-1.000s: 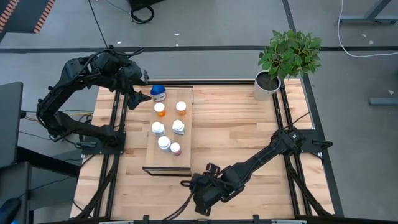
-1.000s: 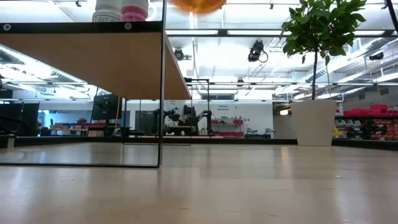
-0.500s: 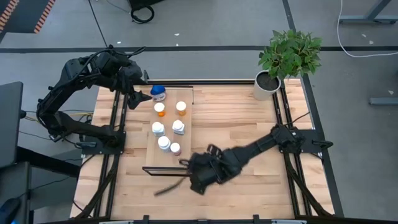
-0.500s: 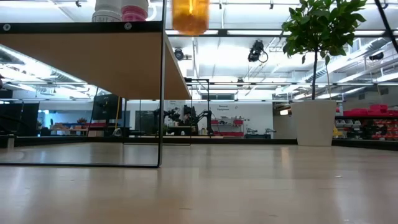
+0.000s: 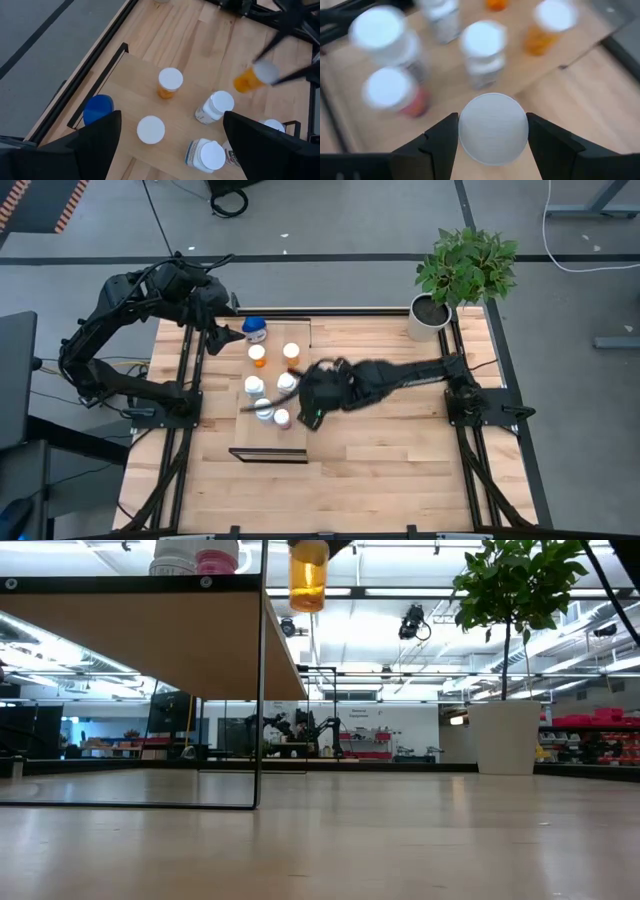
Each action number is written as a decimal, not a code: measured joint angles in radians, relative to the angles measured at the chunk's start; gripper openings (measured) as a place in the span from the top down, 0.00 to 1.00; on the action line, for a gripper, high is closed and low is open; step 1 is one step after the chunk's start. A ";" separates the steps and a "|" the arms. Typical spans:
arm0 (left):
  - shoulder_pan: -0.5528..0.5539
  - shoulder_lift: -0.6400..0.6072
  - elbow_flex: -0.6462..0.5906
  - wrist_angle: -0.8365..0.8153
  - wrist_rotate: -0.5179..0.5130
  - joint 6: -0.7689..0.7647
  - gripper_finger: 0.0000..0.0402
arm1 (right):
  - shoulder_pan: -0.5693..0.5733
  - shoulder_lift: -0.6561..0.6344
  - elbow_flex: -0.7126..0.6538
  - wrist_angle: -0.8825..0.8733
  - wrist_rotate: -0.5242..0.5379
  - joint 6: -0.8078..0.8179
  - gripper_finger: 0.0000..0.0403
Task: Pick and place medicine bottles onto shelf by color
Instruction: Put the orange pill bottle on the shelf, then adjust the white pill bottle on the shelf
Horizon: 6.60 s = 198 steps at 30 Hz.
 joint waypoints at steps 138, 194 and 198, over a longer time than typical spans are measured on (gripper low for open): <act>0.000 0.000 0.000 0.147 0.000 -0.001 0.12 | -0.480 0.088 -0.002 0.348 -0.322 -0.503 0.34; -0.001 0.014 0.000 0.295 -0.079 -0.359 0.12 | -0.438 -0.259 0.000 0.186 -0.138 -0.363 0.34; -0.001 0.014 0.000 0.187 -0.109 -0.454 0.12 | -0.438 -0.259 0.000 0.159 -0.140 -0.371 0.34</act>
